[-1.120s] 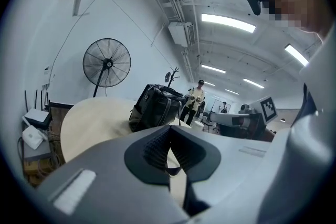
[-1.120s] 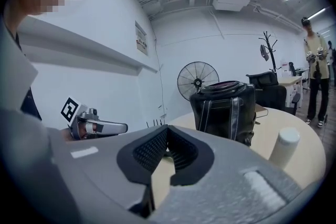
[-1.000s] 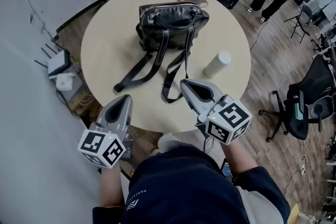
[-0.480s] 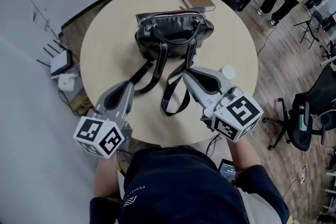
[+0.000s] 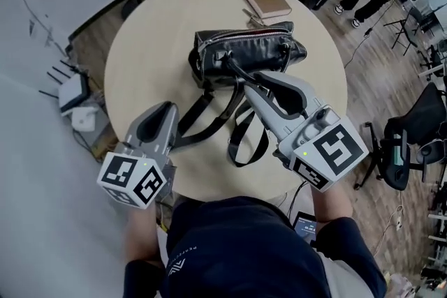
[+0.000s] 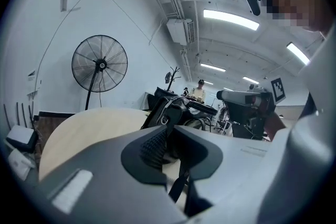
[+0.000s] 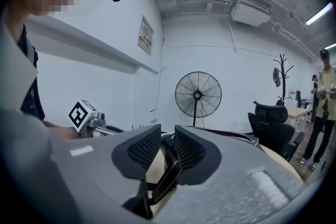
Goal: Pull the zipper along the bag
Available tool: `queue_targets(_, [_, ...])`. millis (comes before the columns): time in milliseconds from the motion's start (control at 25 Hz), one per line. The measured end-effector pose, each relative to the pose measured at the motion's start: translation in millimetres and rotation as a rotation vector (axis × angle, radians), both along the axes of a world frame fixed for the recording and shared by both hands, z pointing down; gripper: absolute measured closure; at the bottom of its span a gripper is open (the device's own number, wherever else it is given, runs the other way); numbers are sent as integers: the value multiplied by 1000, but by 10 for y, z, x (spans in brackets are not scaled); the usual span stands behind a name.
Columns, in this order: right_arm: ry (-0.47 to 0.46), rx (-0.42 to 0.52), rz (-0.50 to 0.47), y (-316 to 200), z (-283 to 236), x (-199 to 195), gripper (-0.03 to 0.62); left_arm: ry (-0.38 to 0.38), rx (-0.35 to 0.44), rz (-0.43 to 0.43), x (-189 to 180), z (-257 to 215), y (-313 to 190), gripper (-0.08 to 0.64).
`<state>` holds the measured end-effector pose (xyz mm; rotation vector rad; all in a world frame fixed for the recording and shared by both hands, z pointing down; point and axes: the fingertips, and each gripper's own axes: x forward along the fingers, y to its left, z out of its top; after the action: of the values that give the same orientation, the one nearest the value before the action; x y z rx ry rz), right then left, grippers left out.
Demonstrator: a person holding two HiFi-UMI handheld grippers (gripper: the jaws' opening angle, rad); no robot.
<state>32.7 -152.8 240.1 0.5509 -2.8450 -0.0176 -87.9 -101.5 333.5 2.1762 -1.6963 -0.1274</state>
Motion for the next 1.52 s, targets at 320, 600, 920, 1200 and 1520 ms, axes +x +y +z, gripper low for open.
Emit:
queue_targets(320, [140, 101, 98, -228, -26, -595, 476, 67, -16, 106, -494, 146, -373, 511])
queue_targets(600, [276, 180, 249, -390, 32, -782, 463, 102, -42, 204, -665, 289, -556, 511])
queue_targets(920, [367, 109, 372, -468, 161, -729, 463, 140, -41, 294, -759, 364, -706, 511])
queue_targets(1200, [477, 190, 385, -484, 139, -916, 449, 179, -26, 324, -841, 380, -764, 511])
queue_targets(1520, [786, 312, 404, -540, 439, -1099, 422, 224, -20, 312, -973, 518, -710, 511])
